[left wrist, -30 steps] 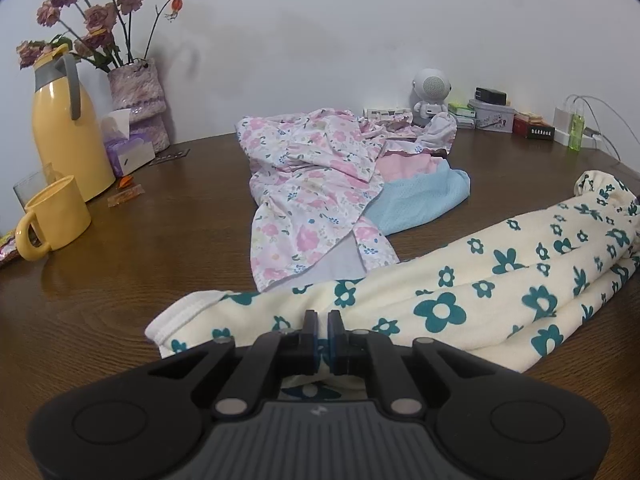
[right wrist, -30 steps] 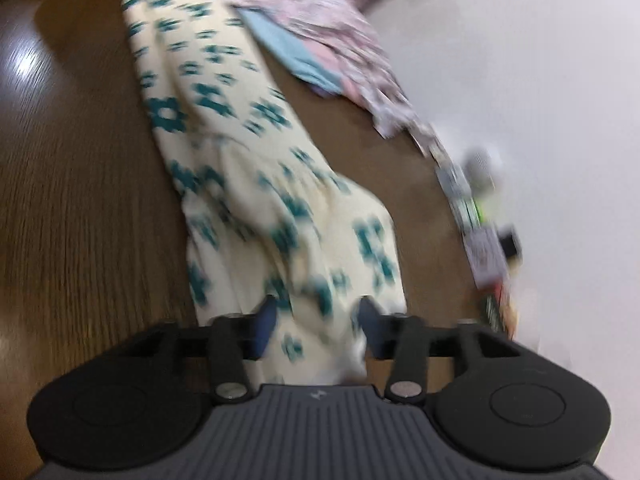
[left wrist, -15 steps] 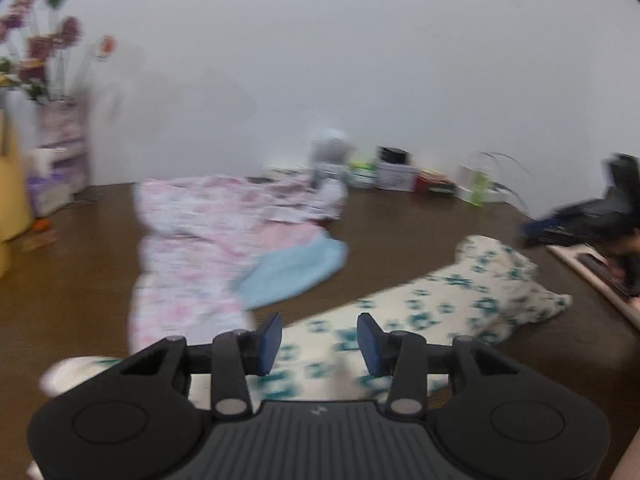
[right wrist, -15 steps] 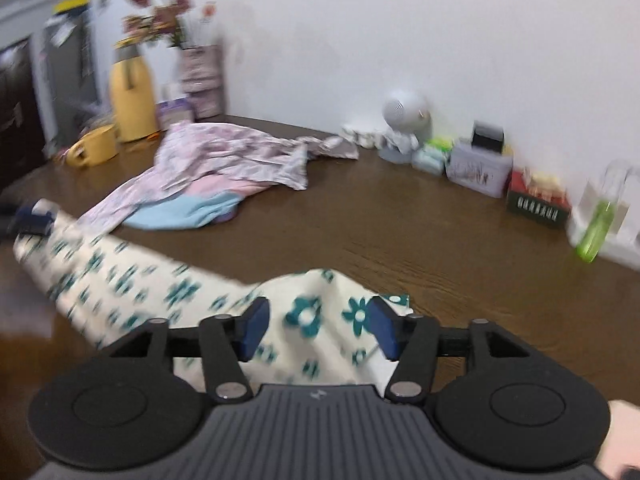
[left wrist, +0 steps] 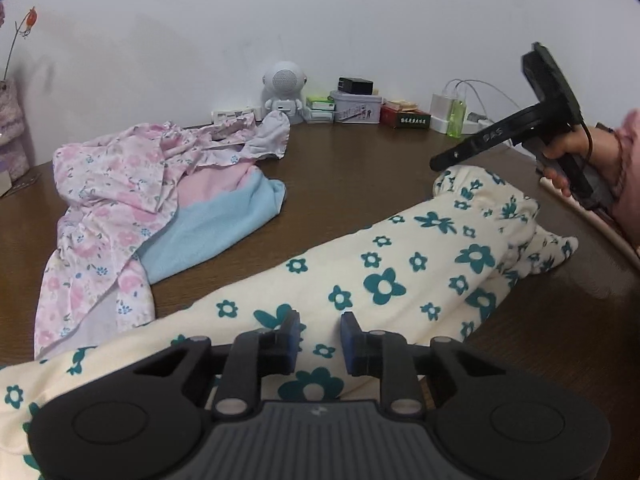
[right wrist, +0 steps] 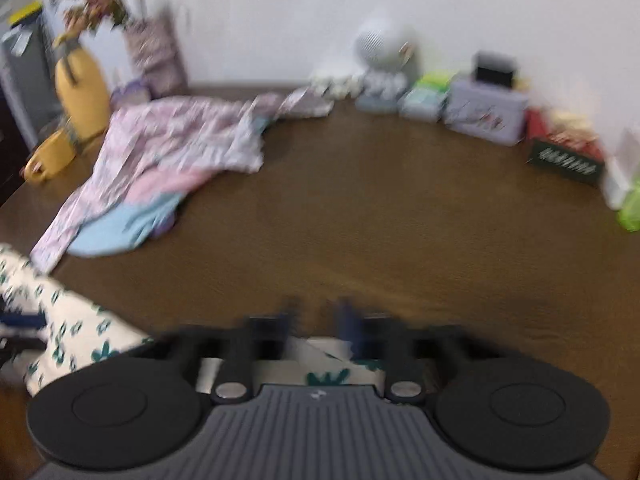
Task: Fold clothes
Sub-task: 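Grasp the shirt hem with the right gripper while the left gripper holds the collar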
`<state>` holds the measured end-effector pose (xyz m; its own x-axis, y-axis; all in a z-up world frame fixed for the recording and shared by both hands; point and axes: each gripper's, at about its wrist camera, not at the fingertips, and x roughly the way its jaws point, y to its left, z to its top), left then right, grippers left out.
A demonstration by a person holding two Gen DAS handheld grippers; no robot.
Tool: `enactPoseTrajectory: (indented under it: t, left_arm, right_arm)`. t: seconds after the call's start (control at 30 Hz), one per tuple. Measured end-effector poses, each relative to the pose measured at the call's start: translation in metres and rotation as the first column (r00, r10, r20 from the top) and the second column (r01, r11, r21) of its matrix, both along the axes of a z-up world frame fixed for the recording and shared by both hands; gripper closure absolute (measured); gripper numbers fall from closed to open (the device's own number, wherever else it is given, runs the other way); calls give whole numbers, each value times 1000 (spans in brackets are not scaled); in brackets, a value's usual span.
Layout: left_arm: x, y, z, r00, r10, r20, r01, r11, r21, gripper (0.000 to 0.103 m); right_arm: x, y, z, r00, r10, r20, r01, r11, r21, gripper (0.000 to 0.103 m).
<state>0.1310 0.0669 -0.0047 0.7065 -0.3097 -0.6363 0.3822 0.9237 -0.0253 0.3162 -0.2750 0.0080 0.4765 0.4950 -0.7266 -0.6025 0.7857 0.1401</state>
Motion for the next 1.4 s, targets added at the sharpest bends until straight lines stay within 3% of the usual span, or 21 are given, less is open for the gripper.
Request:
enactPoseTrajectory:
  t: [0.1, 0.23, 0.43, 0.5, 0.6, 0.63, 0.67, 0.73, 0.8, 0.9, 0.93, 0.97, 1.0, 1.2, 1.4]
  left_arm:
    - [-2, 1, -2, 1000, 14, 9, -14, 1000, 6, 81]
    - [-3, -2, -2, 1000, 21, 23, -21, 1000, 23, 81]
    - [-5, -3, -4, 999, 30, 38, -31, 999, 28, 81]
    - [-5, -2, -4, 999, 31, 40, -31, 999, 22, 81]
    - [-5, -2, -4, 999, 30, 43, -31, 999, 21, 81]
    - [-5, -2, -5, 999, 30, 44, -31, 999, 22, 81]
    - [-5, -3, -5, 999, 29, 46, -30, 999, 23, 81]
    - [-6, -3, -5, 998, 29, 49, -30, 999, 25, 81]
    - [-7, -3, -5, 998, 28, 51, -29, 999, 24, 82]
    - [-8, -2, -6, 998, 28, 53, -29, 999, 20, 82]
    - [-8, -2, -6, 998, 29, 54, -30, 999, 18, 82]
    - [-8, -2, -6, 998, 29, 53, -30, 999, 16, 82]
    - [-8, -1, -6, 998, 29, 53, -30, 999, 14, 82]
    - [-9, 2, -6, 998, 27, 52, -27, 1000, 0, 81]
    - [-9, 5, -6, 998, 33, 55, -33, 999, -10, 80]
  right_arm:
    - [4, 7, -4, 997, 75, -28, -77, 994, -78, 99]
    - [-20, -12, -4, 986, 160, -40, -163, 979, -120, 99]
    - [-37, -24, -7, 987, 161, 27, -151, 964, -218, 99]
    - [-37, -33, -4, 991, 134, 14, -129, 976, -177, 98]
    - [-36, -56, 9, 999, 32, 7, -32, 999, 11, 93]
    - [-38, -63, 13, 1000, -4, 9, 4, 997, 80, 83]
    - [-40, -68, 16, 999, -32, 9, 31, 990, 139, 64]
    - [-43, -72, 18, 998, -64, -1, 62, 966, 251, 58]
    - [-45, -64, 12, 999, -44, -24, 49, 953, 299, 58]
    - [-49, -42, 0, 1000, 7, -23, -1, 967, 256, 59]
    - [-50, -36, -5, 1000, 16, -23, -11, 973, 231, 68]
    - [-51, -32, -9, 1000, 17, -21, -12, 980, 200, 84]
    - [-51, -32, -13, 999, 25, -22, -21, 984, 176, 86]
    - [-68, -35, -26, 997, 59, 47, -62, 995, 72, 88]
    - [-71, -44, -26, 998, 34, 44, -38, 995, 94, 88]
